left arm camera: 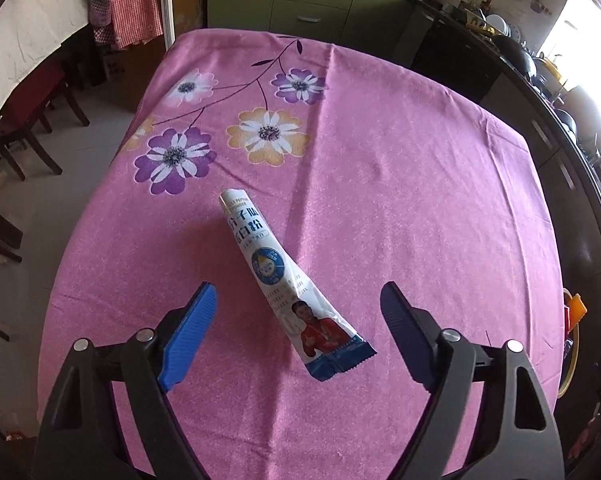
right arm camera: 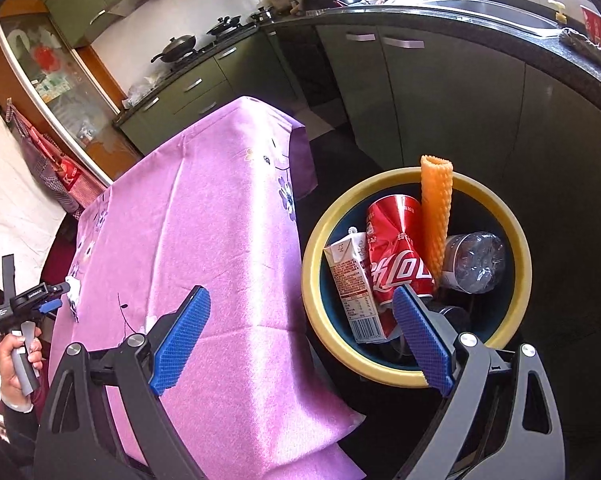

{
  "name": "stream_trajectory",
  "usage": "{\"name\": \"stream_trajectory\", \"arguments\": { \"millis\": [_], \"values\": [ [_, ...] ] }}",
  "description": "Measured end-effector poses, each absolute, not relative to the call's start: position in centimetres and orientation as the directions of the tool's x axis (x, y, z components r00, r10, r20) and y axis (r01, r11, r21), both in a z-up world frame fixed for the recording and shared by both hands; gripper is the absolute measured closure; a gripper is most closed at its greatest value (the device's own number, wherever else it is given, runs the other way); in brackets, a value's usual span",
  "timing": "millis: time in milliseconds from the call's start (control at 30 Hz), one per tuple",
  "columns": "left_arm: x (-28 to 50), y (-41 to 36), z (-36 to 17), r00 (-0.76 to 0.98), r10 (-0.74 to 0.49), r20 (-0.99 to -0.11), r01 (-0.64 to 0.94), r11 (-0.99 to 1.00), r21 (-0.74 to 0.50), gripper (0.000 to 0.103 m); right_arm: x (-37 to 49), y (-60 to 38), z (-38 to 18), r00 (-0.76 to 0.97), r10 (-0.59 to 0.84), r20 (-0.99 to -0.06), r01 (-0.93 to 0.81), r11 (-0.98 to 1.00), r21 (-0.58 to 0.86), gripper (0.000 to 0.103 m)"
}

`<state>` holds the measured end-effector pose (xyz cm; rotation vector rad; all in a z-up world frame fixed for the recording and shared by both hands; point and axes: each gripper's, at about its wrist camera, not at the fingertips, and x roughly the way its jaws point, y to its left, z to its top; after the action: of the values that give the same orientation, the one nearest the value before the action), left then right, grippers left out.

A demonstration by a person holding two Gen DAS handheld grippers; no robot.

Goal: Collect trash
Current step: 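Move the left tool to the white toothpaste tube and close on it, then carry the toothpaste tube over the trash bin and open the left tool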

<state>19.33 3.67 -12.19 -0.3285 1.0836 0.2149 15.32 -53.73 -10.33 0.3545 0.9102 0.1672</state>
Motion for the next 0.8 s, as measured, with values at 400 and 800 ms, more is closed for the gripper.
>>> {"name": "stream_trajectory", "arguments": {
  "millis": [400,800],
  "values": [
    [19.8,4.3,-14.0,0.393,-0.036,-0.919,-0.347,0.919,-0.184,0.063,15.7,-53.6,-10.9,0.595,0.314,-0.740,0.000,0.920,0.391,0.012],
    [19.2,2.5,-12.6,0.433,-0.038,-0.901,-0.233,0.960,-0.152,0.082,15.8,-52.5,-10.4,0.597,0.327,-0.733,-0.019,0.919,0.394,0.012]
  ]
}}
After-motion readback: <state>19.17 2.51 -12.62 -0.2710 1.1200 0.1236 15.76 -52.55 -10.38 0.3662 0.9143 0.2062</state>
